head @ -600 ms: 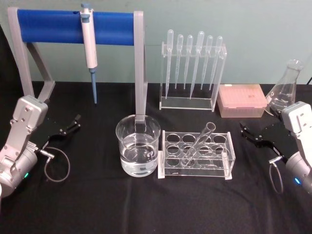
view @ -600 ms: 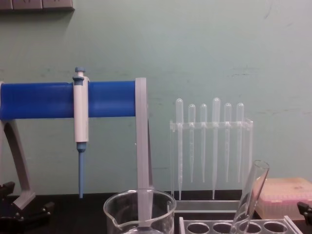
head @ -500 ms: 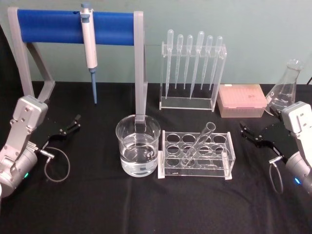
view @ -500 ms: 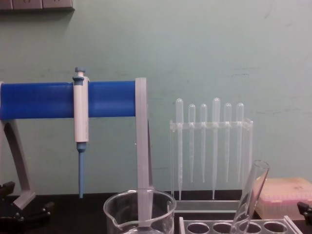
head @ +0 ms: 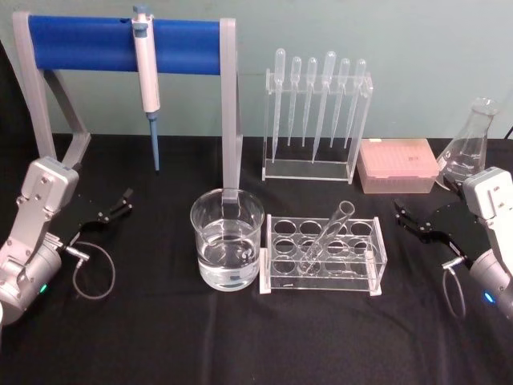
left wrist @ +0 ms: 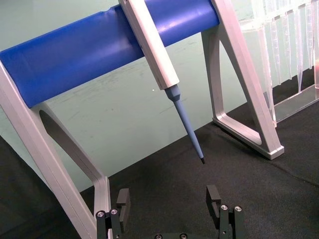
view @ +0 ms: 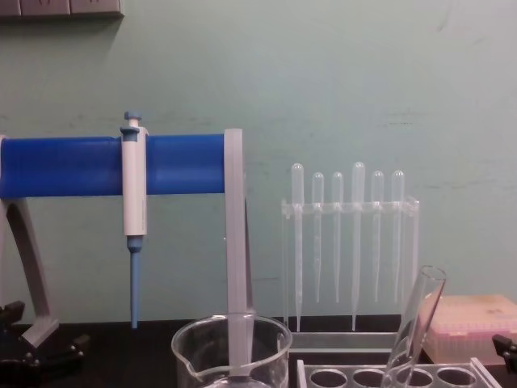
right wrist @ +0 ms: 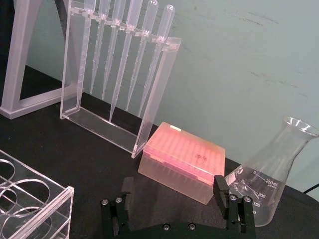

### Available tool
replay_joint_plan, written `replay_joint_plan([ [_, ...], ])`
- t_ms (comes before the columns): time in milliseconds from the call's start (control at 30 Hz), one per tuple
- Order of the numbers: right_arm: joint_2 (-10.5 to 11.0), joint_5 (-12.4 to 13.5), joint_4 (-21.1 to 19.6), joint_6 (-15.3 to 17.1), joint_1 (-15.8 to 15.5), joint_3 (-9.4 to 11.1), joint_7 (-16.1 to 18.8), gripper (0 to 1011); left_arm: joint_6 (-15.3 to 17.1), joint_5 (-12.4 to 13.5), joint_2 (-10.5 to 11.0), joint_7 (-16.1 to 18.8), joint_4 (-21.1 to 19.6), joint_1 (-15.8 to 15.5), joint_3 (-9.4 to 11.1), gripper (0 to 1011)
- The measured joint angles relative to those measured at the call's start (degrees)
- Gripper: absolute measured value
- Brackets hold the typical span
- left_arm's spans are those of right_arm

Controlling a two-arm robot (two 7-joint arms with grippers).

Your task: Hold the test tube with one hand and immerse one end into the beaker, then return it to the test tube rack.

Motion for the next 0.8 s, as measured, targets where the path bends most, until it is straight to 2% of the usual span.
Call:
replay_joint_plan([
  [800,0.03,0.04,-0.55,-0.09,-0.19,0.45,0.08,1003,0.0,0.0,0.0,0.0,0.0,0.0,0.0,1000],
])
